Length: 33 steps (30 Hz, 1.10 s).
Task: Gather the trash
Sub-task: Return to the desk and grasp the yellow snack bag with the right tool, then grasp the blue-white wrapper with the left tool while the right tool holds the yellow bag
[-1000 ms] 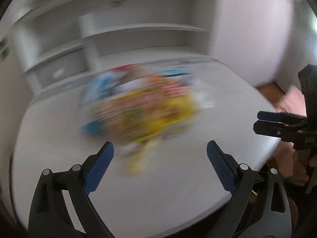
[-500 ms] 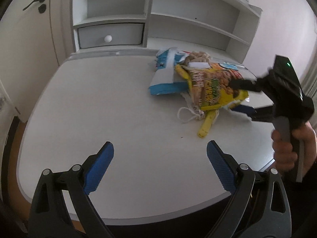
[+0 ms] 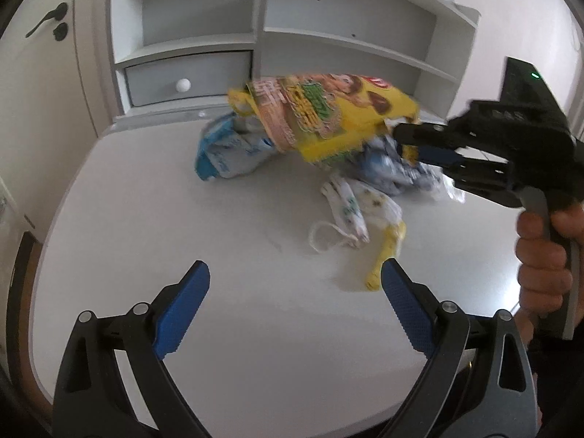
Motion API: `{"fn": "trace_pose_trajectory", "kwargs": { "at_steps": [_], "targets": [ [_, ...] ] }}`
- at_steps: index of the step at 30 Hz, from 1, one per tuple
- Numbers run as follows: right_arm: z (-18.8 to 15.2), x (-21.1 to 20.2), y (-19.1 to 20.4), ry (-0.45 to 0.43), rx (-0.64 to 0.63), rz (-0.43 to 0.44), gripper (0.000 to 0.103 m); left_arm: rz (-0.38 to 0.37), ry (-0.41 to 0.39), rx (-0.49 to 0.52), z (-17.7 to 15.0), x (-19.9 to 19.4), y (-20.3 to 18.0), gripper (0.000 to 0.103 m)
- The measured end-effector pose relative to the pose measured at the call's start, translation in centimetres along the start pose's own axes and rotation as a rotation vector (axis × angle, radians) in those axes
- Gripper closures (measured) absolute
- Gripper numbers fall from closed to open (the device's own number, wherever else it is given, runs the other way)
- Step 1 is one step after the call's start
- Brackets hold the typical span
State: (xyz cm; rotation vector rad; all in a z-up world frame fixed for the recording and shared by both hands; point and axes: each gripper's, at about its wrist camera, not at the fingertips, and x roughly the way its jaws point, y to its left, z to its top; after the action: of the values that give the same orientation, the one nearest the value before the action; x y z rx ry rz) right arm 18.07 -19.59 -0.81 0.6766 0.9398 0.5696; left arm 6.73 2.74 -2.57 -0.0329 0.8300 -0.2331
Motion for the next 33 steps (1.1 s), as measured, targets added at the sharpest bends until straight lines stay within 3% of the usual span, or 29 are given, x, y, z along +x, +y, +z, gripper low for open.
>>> {"fn": "trace_pose_trajectory", "kwargs": {
  "at_steps": [10, 15, 23, 28, 30, 31, 33],
  "targets": [
    [1.2, -6.9, 5.1, -0.108, -0.169, 0.006, 0.085, 0.025, -0.033, -0.080, 2.3, 0.0, 3.8, 0.011],
    [1.5, -11.1, 6.8, -0.150, -0.246, -0.027, 0.085, 0.036, -0.019, -0.026, 5.0, 2.3, 3.8, 0.011],
    [-0.8, -15.3, 3.7, -0.152, -0.244, -0.127, 0.085, 0.085, 0.028, 0.102, 10.2, 8.4, 3.5, 0.011],
    [-2.3, -17.9, 1.0, -0.159, -0.221, -0.191, 0.085, 0.103, 0.062, 0.163, 11.2, 10.9, 3.5, 0.012],
    [-2.7, -19.1, -0.2, -0.168, -0.206, -0.212, 0.084, 0.109, 0.064, 0.162, 11.3, 11.4, 3.6, 0.021],
    [-2.9, -19.5, -0.6, -0.171, -0.202, -0.219, 0.085, 0.107, 0.071, 0.161, 11.4, 11.6, 3.6, 0.039],
    [-3.2, -20.9, -1.6, -0.188, -0.191, -0.244, 0.085, 0.115, 0.061, 0.147, 11.6, 11.5, 3.7, 0.051]
  ]
}}
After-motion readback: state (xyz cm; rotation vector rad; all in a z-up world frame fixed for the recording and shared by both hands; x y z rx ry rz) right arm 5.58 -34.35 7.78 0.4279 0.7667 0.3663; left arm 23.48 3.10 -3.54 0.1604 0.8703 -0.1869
